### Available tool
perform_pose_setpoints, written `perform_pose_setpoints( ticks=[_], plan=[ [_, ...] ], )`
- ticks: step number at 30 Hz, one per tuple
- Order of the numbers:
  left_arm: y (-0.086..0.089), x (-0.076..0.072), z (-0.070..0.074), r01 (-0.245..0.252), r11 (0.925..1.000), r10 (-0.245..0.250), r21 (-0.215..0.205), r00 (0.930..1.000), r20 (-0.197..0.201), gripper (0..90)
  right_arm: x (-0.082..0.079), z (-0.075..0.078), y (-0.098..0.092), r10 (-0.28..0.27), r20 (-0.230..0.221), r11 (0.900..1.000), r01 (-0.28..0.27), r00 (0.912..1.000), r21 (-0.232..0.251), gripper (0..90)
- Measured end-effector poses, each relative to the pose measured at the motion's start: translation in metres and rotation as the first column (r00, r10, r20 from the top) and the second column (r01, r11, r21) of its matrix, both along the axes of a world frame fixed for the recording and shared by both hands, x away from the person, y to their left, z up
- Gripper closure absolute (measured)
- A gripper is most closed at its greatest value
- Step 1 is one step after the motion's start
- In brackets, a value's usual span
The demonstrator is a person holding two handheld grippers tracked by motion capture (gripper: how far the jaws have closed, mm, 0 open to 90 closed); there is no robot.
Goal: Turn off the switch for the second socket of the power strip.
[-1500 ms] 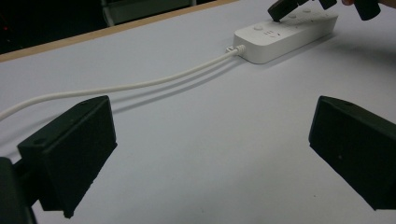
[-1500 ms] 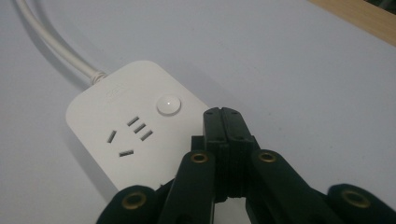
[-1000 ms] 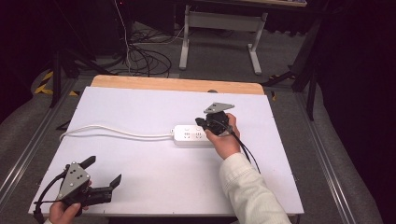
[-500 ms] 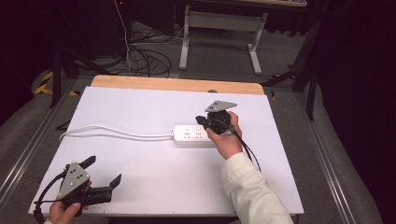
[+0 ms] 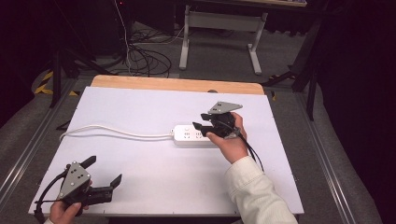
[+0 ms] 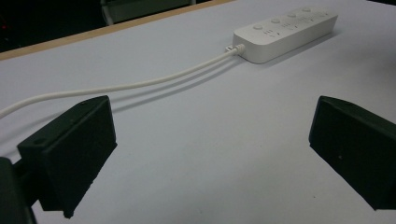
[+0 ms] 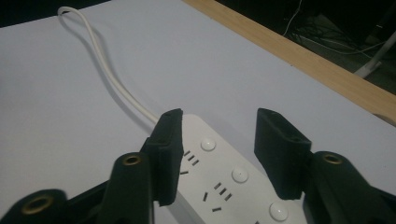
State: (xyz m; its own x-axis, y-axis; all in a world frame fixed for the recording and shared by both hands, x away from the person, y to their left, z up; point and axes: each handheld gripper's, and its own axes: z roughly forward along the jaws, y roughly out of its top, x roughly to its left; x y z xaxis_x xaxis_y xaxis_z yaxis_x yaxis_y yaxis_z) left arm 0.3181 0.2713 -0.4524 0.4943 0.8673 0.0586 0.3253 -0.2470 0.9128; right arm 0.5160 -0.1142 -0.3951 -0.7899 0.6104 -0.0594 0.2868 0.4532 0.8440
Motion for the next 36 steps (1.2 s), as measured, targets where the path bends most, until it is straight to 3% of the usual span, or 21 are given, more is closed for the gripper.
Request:
perform_pose_setpoints(
  ticks=[1,9,18,30,36],
  plan=[
    [0.000,0.000,0.000,0.000,1.0000,0.000,-0.001,1.0000,0.000,1.5,-0.004,0.003,-0.002,0.005,0.007,1.000,-0.005,1.0000,0.003,42.7],
    [0.000,0.000,0.000,0.000,1.0000,0.000,0.001,1.0000,0.001,1.5,-0.021,0.013,-0.011,0.024,0.026,0.999,-0.025,0.9994,0.034,33.1],
    [0.000,0.000,0.000,-0.002,1.0000,0.002,0.005,1.0000,0.002,1.5,-0.042,0.015,-0.029,0.034,0.004,0.997,-0.034,0.9994,0.063,22.6],
    [0.000,0.000,0.000,-0.004,1.0000,0.004,0.003,1.0000,0.002,1.5,-0.073,0.000,-0.065,0.020,0.011,0.990,-0.021,0.9997,0.142,16.3],
    [0.000,0.000,0.000,-0.006,1.0000,0.006,0.006,1.0000,0.002,1.5,-0.083,-0.014,-0.078,0.041,0.008,0.989,-0.042,0.9991,0.141,12.4]
  ],
)
